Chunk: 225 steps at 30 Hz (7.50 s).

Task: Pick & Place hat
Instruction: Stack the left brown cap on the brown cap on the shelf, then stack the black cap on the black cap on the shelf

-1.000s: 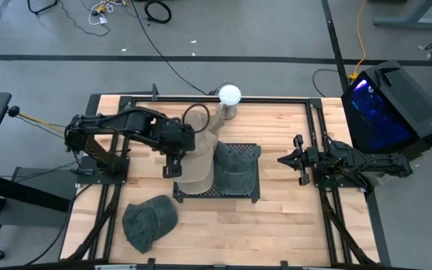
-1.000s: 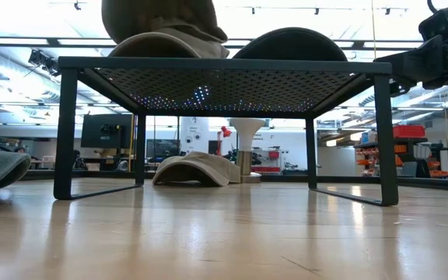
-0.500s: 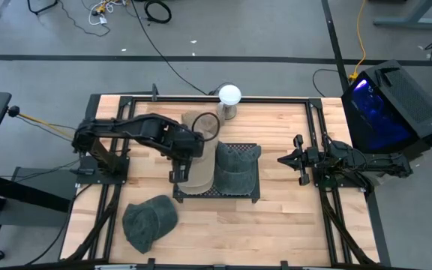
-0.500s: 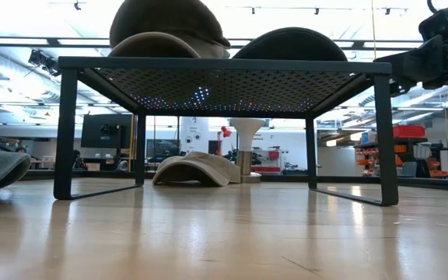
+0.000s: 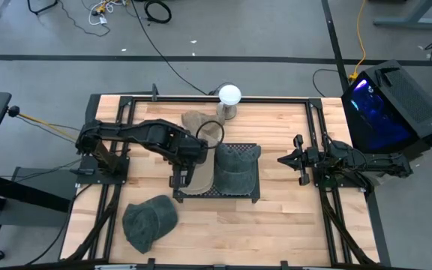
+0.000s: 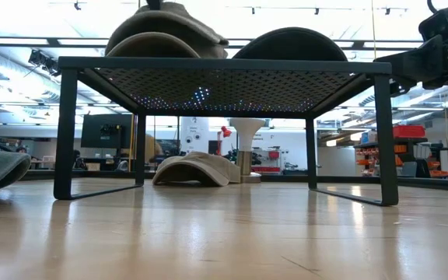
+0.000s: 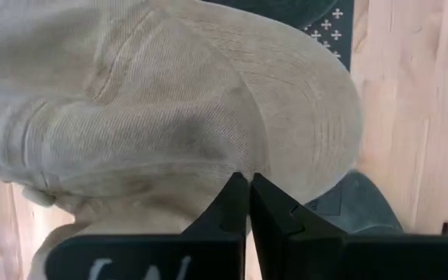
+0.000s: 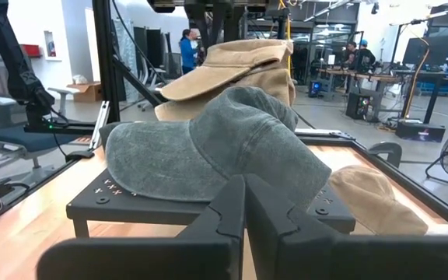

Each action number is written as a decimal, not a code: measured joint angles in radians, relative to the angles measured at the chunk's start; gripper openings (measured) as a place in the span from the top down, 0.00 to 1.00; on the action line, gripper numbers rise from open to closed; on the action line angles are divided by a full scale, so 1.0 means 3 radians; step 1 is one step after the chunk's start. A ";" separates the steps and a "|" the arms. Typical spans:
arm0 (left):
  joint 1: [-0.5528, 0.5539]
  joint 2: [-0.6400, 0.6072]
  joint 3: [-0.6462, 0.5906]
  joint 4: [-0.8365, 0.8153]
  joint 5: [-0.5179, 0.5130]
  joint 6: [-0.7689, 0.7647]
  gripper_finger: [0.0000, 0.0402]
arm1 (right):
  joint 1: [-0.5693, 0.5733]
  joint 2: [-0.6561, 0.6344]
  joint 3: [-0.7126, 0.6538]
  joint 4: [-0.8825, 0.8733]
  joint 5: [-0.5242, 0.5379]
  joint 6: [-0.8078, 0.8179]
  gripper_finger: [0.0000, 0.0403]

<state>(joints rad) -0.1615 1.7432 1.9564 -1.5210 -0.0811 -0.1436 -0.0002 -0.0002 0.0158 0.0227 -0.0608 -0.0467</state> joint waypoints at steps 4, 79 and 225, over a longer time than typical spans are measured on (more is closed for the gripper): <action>-0.0020 0.0021 0.0000 -0.0008 0.0000 0.0000 0.97 | 0.0000 0.0000 0.0000 -0.0001 0.0000 0.0000 0.96; -0.0117 -0.0495 0.0013 -0.0167 -0.0017 -0.0146 0.45 | 0.0000 0.0000 0.0000 -0.0001 0.0001 0.0000 0.96; -0.2077 -0.0629 -0.3161 0.2115 0.0822 -0.3848 0.99 | 0.0000 0.0000 0.0000 0.0000 0.0000 0.0000 0.96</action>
<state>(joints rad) -0.7848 1.5545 1.0080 -0.8864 0.1656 -1.2980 -0.0002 -0.0002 0.0158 0.0227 -0.0608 -0.0467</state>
